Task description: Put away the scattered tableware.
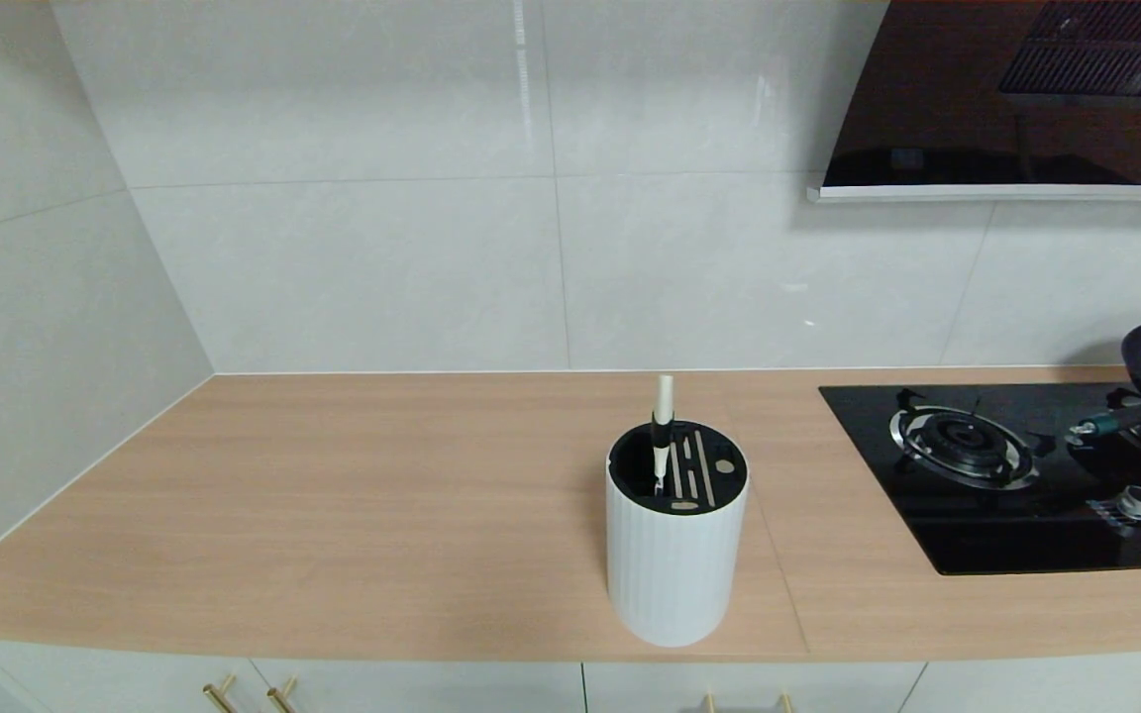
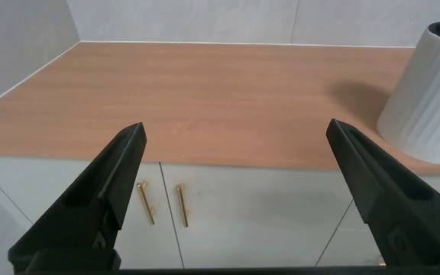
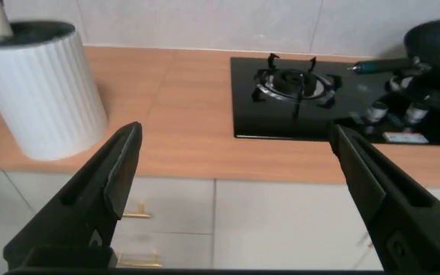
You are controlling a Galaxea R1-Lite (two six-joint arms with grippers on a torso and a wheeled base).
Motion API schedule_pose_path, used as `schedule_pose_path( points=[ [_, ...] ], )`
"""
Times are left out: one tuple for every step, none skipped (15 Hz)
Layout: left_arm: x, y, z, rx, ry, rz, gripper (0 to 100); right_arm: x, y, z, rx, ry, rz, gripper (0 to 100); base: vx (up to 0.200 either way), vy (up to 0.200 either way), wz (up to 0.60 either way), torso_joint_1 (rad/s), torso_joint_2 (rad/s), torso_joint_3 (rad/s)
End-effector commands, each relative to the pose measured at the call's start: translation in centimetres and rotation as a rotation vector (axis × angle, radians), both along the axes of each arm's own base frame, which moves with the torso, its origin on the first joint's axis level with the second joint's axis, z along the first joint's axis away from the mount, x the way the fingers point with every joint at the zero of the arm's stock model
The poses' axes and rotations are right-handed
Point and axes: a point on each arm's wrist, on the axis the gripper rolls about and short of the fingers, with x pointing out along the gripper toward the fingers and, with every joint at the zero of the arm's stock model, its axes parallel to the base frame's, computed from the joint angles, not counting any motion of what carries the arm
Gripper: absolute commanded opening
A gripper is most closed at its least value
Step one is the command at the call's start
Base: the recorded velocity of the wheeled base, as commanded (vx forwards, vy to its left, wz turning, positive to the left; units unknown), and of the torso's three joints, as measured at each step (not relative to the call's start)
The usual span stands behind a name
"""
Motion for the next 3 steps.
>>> schedule_pose_path(
  points=[
    [0.01, 0.0, 0.01, -0.001, 0.002, 0.0, 100, -0.01, 0.0, 0.0, 0.0, -0.002, 0.001, 100, 0.0, 0.0, 0.0, 0.0, 0.0, 0.0],
    [0.01, 0.0, 0.01, -0.001, 0.002, 0.0, 100, -0.01, 0.0, 0.0, 0.0, -0.002, 0.001, 100, 0.0, 0.0, 0.0, 0.0, 0.0, 0.0],
    [0.01, 0.0, 0.01, -0.001, 0.002, 0.0, 100, -0.01, 0.0, 0.0, 0.001, -0.002, 0.001, 100, 0.0, 0.0, 0.0, 0.0, 0.0, 0.0]
  ],
)
